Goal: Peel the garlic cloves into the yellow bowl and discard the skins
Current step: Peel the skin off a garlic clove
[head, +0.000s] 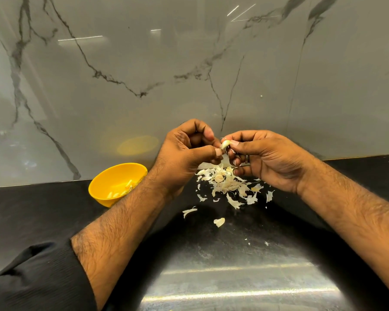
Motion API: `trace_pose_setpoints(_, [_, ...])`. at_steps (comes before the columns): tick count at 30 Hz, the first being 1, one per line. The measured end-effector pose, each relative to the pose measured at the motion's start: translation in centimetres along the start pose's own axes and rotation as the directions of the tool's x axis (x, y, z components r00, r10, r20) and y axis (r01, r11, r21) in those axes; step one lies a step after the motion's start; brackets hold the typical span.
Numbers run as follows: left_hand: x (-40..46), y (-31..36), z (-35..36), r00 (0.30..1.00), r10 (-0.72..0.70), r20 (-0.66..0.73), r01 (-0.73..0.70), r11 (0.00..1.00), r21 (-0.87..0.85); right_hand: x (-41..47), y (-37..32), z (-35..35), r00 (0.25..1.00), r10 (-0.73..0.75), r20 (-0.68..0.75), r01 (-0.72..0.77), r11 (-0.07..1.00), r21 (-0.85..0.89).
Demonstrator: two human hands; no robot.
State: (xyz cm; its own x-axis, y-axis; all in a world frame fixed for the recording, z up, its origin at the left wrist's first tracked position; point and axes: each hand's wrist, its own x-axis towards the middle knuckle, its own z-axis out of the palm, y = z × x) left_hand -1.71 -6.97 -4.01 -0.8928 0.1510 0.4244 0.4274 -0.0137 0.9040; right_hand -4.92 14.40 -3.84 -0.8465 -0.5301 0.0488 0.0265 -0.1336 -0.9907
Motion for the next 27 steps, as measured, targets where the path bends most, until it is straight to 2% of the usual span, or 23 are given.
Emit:
trace_pose_setpoints(6, [0.02,-0.30,0.07,0.995,-0.068,-0.076,0.073,0.995,0.063,0.13,0.24,-0.21,0.989,-0.123,-0.078,0.112,0.986,-0.127])
trace_pose_setpoints(10, [0.10,-0.43,0.02,0.993,-0.062,-0.097,0.072,0.992,0.102,0.34,0.70,0.15,0.978,-0.184,-0.102,0.162,0.968,-0.193])
trace_pose_setpoints(21, [0.06,-0.40,0.53,0.987,0.037,-0.157,-0.002,0.976,0.216,0.32,0.64,0.17,0.972,-0.209,-0.111,0.184,0.962,-0.200])
trace_pose_setpoints(27, [0.05,-0.24,0.35,0.985,0.049,-0.165,-0.012,0.976,0.219,0.45,0.82,0.23,0.981,-0.165,-0.098,0.139,0.963,-0.231])
